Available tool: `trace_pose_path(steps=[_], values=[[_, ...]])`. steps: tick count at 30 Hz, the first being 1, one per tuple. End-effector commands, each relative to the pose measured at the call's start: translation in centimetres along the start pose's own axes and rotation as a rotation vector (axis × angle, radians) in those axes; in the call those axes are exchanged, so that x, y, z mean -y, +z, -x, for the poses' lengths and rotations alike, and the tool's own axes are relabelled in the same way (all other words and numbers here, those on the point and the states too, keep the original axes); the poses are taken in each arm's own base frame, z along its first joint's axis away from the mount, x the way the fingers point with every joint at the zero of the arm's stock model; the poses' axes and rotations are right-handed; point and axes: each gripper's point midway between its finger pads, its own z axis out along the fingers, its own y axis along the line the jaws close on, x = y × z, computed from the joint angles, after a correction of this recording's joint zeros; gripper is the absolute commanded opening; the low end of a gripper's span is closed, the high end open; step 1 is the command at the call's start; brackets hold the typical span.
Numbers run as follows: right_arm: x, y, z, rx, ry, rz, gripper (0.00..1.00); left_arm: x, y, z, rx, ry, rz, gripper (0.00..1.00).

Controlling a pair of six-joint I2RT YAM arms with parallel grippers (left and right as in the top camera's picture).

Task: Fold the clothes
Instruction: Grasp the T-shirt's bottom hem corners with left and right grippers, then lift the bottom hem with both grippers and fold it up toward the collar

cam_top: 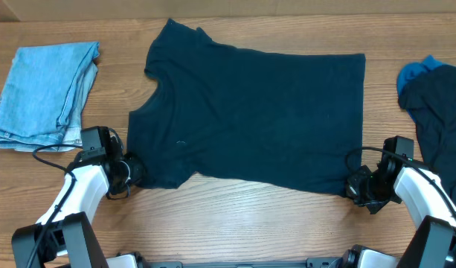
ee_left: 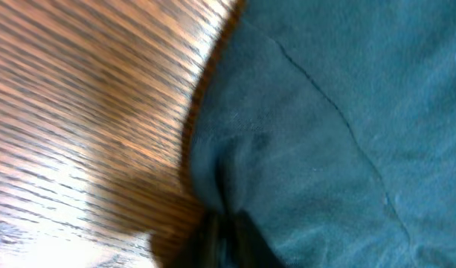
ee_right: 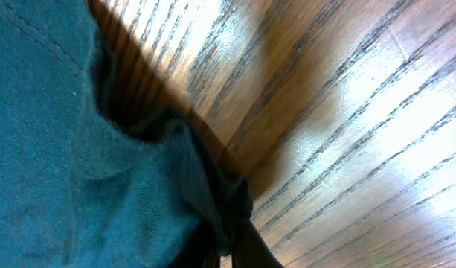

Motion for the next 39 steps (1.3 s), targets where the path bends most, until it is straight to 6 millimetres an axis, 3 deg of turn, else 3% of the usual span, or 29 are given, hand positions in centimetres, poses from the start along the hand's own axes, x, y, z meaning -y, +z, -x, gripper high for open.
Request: trace_pose_path(steps=[1, 6, 7, 10, 11, 13, 19, 21, 24, 27, 29, 31, 33, 36, 39], values=[[0.0, -0.1, 0.4, 0.013, -0.008, -0.012, 0.08, 0.6, 0.0, -0.1, -0.032, -0.003, -0.023, 0.04], [0.0, -0.1, 0.4, 0.013, -0.008, -0.012, 0.09, 1.0, -3.6, 2.9, -0.014, 0.002, 0.065, 0.07], [0.0, -0.1, 0.4, 0.012, -0.007, -0.012, 0.09, 1.0, -3.6, 2.8, -0.02, 0.001, 0.067, 0.15], [0.0, -0.1, 0.5, 0.014, -0.008, -0.011, 0.09, 0.9, -3.5, 2.7, -0.02, 0.001, 0.067, 0.19], [0.0, -0.1, 0.5, 0.014, -0.008, -0.011, 0.08, 0.9, -3.5, 2.8, -0.016, 0.002, 0.065, 0.17], [0.0, -0.1, 0.5, 0.015, -0.028, -0.012, 0.04, 1.0, -3.5, 2.8, -0.016, 0.002, 0.063, 0.05], [-0.6, -0.6, 1.1, 0.031, -0.038, 0.001, 0.04, 0.8, -3.5, 2.0, -0.047, -0.003, 0.07, 0.04], [-0.6, -0.6, 1.1, 0.033, -0.038, 0.002, 0.04, 0.5, -3.3, 1.6, -0.059, -0.005, 0.079, 0.16], [-0.6, -0.6, 1.1, 0.031, -0.045, 0.001, 0.04, -0.3, -2.4, 0.3, -0.079, -0.001, 0.103, 0.17], [-0.6, -0.6, 1.1, 0.031, -0.064, 0.0, 0.04, -0.8, -1.9, -0.1, -0.077, -0.001, 0.117, 0.25], [-0.6, -0.6, 1.1, 0.031, -0.064, 0.0, 0.04, -1.1, -2.0, 0.6, -0.052, 0.004, 0.138, 0.22], [-0.6, -0.6, 1.1, 0.032, -0.064, 0.0, 0.04, 0.6, -2.6, 1.1, -0.06, 0.062, 0.063, 0.22], [-0.6, -0.6, 1.1, 0.032, -0.064, 0.0, 0.04, 1.3, -3.7, 2.0, -0.055, 0.135, 0.055, 0.36], [-0.5, -0.6, 1.0, 0.029, -0.067, -0.001, 0.04, -0.2, -4.0, 3.5, 0.0, 0.201, 0.159, 0.51], [-0.5, -0.6, 1.0, 0.028, -0.094, -0.003, 0.04, 0.0, -3.9, 4.3, 0.032, 0.276, 0.154, 0.72]])
